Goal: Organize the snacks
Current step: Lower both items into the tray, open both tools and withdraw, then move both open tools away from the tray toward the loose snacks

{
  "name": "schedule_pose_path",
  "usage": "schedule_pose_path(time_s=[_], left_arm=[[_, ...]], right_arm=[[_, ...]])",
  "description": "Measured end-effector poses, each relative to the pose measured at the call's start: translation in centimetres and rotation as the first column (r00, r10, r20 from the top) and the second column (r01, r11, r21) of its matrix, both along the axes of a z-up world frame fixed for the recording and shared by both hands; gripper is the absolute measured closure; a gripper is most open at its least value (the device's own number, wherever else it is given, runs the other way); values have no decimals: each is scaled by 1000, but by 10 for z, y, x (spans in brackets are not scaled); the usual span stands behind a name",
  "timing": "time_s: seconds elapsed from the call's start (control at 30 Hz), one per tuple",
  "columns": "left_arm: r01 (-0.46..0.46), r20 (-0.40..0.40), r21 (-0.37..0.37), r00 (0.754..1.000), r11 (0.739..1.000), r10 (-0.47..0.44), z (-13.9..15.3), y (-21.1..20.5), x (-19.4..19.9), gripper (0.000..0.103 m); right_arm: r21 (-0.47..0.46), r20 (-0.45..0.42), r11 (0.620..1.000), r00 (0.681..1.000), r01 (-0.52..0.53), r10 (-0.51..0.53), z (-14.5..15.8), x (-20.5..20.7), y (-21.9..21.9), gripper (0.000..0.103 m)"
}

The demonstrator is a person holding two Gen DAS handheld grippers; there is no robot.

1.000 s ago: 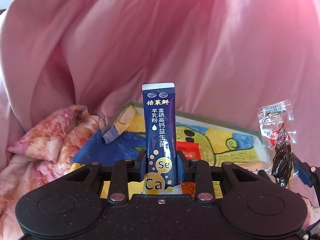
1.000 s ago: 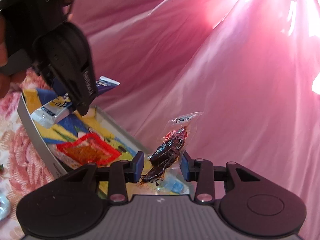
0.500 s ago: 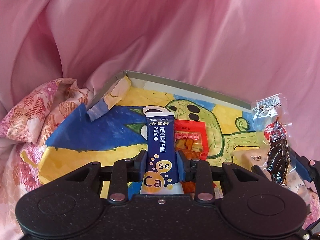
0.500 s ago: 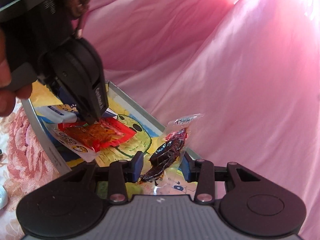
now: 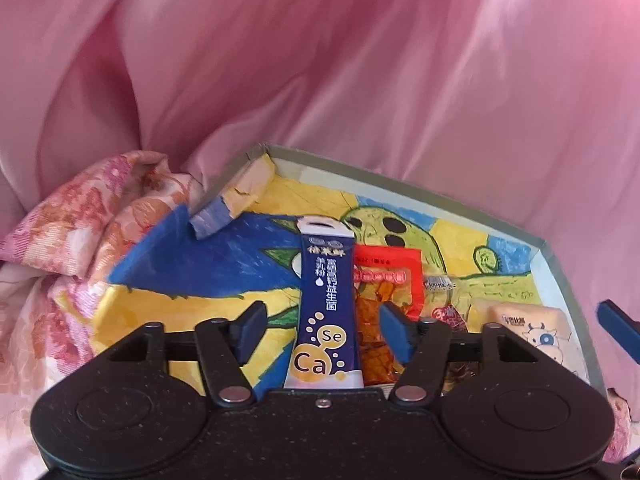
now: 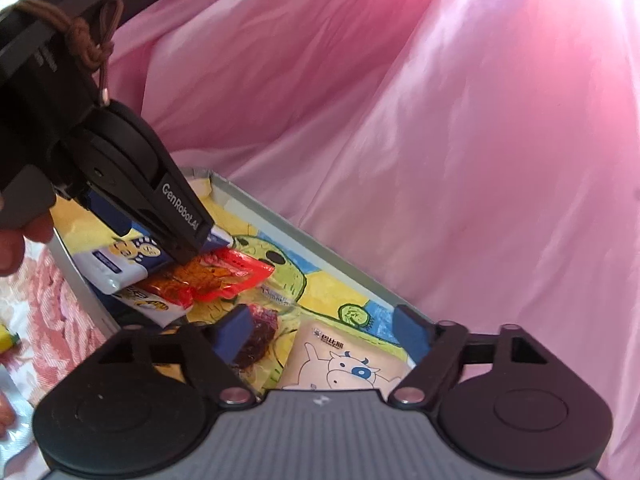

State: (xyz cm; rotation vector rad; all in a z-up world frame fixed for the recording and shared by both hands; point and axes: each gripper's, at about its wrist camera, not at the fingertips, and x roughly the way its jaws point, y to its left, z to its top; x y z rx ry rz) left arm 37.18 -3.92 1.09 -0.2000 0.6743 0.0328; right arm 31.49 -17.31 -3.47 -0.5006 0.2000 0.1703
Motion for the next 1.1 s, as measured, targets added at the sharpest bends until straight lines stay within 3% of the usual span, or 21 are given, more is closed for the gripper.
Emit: schedule_pose_path(time_s=[0.33, 0.47, 0.6, 0.83, 1.1], left_arm=[[-31, 122, -1, 992, 1000, 31, 39, 11, -43, 19], [-50, 195, 8, 980, 999, 47, 57, 13, -70, 9], [-70, 255, 10, 965, 998, 65, 71, 19, -101, 7], [-70, 298, 13, 952, 997, 63, 86, 31, -155, 5], [-70, 312, 58, 949, 996, 49, 85, 37, -216, 3]], right_arm=[[103, 98, 995, 995, 10, -20, 37, -45, -14, 0], [175, 132, 985, 991, 0, -24, 55, -67, -23, 0], [253, 175, 967, 984, -11, -35, 67, -94, -30, 0], [364, 237, 931, 970, -33, -59, 79, -145, -41, 0], [403, 226, 915, 972, -30, -67, 74, -200, -42, 0]])
